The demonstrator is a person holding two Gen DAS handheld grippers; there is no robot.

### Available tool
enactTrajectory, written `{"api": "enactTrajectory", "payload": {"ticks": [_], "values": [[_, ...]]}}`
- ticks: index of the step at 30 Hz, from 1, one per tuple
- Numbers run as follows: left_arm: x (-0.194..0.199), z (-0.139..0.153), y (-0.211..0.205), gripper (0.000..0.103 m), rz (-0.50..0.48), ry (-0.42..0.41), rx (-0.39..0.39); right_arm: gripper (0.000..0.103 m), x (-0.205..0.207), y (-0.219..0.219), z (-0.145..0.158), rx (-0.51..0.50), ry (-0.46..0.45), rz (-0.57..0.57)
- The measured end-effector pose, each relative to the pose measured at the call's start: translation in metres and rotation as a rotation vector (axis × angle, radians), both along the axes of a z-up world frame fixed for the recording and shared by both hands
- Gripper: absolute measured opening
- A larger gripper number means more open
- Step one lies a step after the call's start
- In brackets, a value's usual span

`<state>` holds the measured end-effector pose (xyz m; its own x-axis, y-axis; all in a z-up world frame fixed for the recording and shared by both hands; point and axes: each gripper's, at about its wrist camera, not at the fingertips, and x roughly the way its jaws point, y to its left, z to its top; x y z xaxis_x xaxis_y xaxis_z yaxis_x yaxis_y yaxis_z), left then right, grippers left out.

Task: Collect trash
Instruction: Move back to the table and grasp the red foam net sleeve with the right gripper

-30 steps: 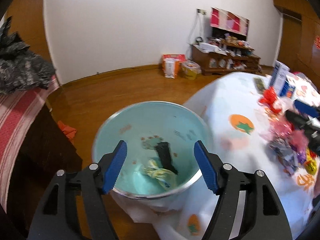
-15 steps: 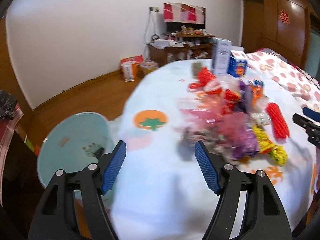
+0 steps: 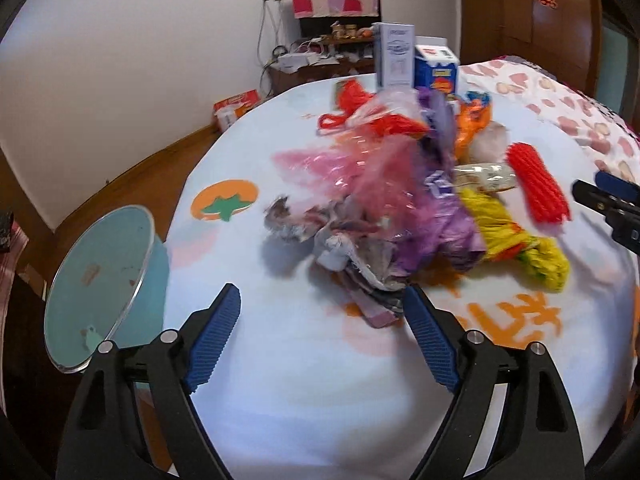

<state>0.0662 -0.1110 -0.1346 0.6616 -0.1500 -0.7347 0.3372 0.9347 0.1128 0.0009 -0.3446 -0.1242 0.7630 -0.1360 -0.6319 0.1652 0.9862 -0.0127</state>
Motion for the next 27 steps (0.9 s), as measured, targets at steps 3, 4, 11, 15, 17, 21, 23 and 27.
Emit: {"api": "enactTrajectory", "payload": {"ticks": [3, 4, 11, 15, 17, 21, 23, 27], "values": [[0.008, 0.003, 0.016, 0.088, 0.043, -0.021, 0.032, 0.063, 0.0, -0.006, -0.002, 0.004, 0.001, -0.013], [0.012, 0.005, 0.023, 0.088, 0.054, -0.019, 0.036, 0.063, 0.0, -0.008, -0.003, 0.007, 0.001, -0.018], [0.026, 0.016, 0.062, 0.088, 0.15, -0.017, -0.007, 0.063, 0.001, -0.007, 0.004, 0.01, -0.012, -0.03], [0.017, 0.026, 0.043, 0.088, 0.12, -0.055, -0.043, 0.063, 0.008, 0.003, 0.006, 0.016, -0.009, -0.021], [0.016, 0.024, 0.028, 0.087, 0.09, -0.056, -0.037, 0.063, 0.013, 0.01, 0.007, 0.009, -0.002, -0.013], [0.019, 0.011, 0.008, 0.077, 0.049, -0.031, -0.022, 0.062, 0.027, 0.013, -0.003, 0.024, 0.041, -0.018], [0.021, 0.004, 0.004, 0.073, 0.042, -0.018, -0.018, 0.057, 0.033, 0.01, -0.008, 0.047, 0.075, -0.013], [0.027, -0.006, 0.002, 0.034, 0.006, 0.033, -0.059, 0.037, 0.039, 0.008, -0.013, 0.082, 0.12, 0.012]]}}
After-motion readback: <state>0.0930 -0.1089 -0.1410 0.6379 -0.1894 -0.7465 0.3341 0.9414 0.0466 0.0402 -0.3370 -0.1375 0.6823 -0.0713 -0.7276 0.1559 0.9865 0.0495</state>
